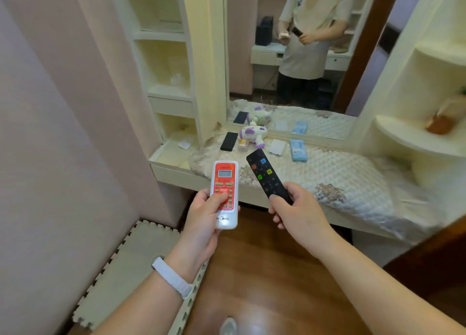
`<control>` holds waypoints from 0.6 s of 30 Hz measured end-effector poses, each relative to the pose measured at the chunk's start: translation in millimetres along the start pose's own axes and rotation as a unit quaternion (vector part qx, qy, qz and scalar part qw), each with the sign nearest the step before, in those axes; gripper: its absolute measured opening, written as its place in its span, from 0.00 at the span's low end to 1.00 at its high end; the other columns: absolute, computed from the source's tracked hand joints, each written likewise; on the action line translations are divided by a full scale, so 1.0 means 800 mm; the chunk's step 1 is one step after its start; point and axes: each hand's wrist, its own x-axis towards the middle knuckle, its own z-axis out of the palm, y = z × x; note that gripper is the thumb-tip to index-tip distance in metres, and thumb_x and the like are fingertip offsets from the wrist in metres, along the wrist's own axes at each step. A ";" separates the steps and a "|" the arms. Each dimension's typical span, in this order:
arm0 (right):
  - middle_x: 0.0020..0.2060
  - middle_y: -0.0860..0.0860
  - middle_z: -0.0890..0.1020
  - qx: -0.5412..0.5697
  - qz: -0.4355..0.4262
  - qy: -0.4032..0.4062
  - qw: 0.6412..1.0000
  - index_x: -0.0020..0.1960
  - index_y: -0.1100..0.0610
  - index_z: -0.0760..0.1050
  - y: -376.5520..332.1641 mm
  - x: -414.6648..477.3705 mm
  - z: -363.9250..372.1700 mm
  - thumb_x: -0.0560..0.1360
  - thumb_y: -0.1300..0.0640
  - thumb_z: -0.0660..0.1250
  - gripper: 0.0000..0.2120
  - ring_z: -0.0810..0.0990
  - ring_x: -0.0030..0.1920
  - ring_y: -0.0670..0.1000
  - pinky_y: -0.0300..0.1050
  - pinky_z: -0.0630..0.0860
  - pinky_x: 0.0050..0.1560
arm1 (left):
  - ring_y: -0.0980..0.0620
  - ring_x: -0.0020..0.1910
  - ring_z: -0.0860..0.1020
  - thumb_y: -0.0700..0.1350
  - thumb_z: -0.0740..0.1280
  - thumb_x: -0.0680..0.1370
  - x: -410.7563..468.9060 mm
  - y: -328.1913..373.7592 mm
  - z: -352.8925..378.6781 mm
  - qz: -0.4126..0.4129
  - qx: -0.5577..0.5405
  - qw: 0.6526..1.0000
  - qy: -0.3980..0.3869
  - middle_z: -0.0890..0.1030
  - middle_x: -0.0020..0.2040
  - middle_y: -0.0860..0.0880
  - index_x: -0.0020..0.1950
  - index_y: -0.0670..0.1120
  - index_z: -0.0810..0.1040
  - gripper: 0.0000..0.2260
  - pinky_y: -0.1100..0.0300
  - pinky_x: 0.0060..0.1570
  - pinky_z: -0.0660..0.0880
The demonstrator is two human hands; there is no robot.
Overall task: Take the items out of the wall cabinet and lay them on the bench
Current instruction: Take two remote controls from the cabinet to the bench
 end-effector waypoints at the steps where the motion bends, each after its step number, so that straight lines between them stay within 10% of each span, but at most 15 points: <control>1: 0.36 0.54 0.80 -0.003 0.006 0.007 1.000 0.49 0.52 0.75 0.000 0.017 -0.002 0.78 0.56 0.63 0.03 0.78 0.34 0.48 0.48 0.79 0.37 | 0.46 0.41 0.82 0.40 0.66 0.78 0.019 0.003 0.003 -0.008 -0.002 1.000 -0.011 0.84 0.43 0.44 0.54 0.44 0.75 0.06 0.57 0.37 0.78; 18: 0.35 0.64 0.77 -0.078 0.101 0.160 0.979 0.47 0.62 0.73 0.033 0.181 -0.060 0.77 0.56 0.64 0.08 0.73 0.31 0.52 0.49 0.72 0.33 | 0.48 0.50 0.82 0.43 0.68 0.77 0.256 -0.019 0.102 -0.104 0.021 0.986 -0.125 0.83 0.54 0.45 0.61 0.47 0.75 0.13 0.56 0.43 0.77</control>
